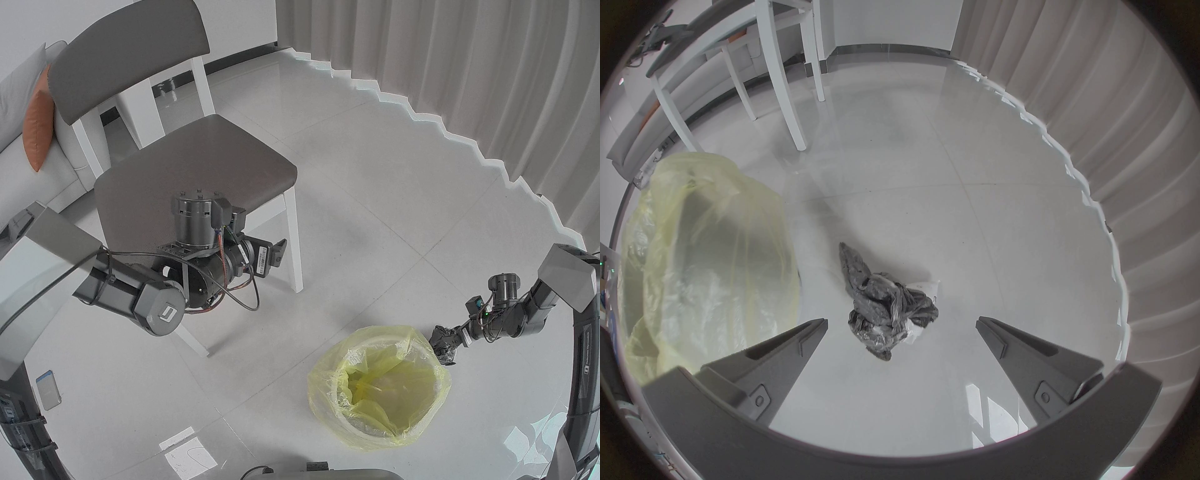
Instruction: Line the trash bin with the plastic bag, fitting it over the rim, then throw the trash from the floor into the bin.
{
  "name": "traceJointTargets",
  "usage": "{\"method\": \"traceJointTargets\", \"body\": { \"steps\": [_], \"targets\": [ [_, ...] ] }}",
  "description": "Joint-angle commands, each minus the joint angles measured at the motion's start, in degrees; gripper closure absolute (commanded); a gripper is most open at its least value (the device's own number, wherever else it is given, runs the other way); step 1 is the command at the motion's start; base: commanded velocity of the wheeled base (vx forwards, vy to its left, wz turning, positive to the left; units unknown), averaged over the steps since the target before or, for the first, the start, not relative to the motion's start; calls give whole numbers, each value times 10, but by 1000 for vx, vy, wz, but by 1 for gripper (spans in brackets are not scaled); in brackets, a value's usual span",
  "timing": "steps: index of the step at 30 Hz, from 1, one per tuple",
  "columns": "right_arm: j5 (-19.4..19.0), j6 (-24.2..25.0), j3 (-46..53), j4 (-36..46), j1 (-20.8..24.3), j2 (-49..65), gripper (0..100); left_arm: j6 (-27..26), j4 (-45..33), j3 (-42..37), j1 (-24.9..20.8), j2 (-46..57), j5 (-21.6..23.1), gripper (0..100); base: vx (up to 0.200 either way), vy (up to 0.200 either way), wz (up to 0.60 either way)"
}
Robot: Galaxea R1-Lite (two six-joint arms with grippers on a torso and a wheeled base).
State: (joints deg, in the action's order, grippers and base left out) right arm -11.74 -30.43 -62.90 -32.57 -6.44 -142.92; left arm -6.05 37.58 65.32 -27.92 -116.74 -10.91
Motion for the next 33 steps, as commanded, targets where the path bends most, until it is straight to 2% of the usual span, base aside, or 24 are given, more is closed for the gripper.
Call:
{"method": "traceJointTargets", "body": {
  "steps": [1,7,15,23,24,27,32,33],
  "targets": [
    [-14,11,-81,42,3,-39,0,9,2,15,-12,-15,-6,0,0,0,0],
    [-13,28,-156,127,11,-54,0,9,2,17,-16,-17,-10,0,0,0,0],
    [-13,49,-267,306,10,-76,0,10,3,19,-16,-17,-10,0,0,0,0],
    [-13,51,-339,383,11,-95,0,12,3,21,-17,-17,-12,0,0,0,0],
    [-13,53,-369,426,11,-104,0,13,3,24,-16,-17,-13,0,0,0,0],
    [-14,56,-393,465,11,-111,0,13,3,24,-15,-16,-13,0,0,0,0],
    [-18,56,-393,477,12,-111,0,13,3,24,-15,-16,-13,0,0,0,0],
    [-19,56,-393,477,12,-111,100,13,3,24,-15,-16,-13,0,0,0,0]
  ]
}}
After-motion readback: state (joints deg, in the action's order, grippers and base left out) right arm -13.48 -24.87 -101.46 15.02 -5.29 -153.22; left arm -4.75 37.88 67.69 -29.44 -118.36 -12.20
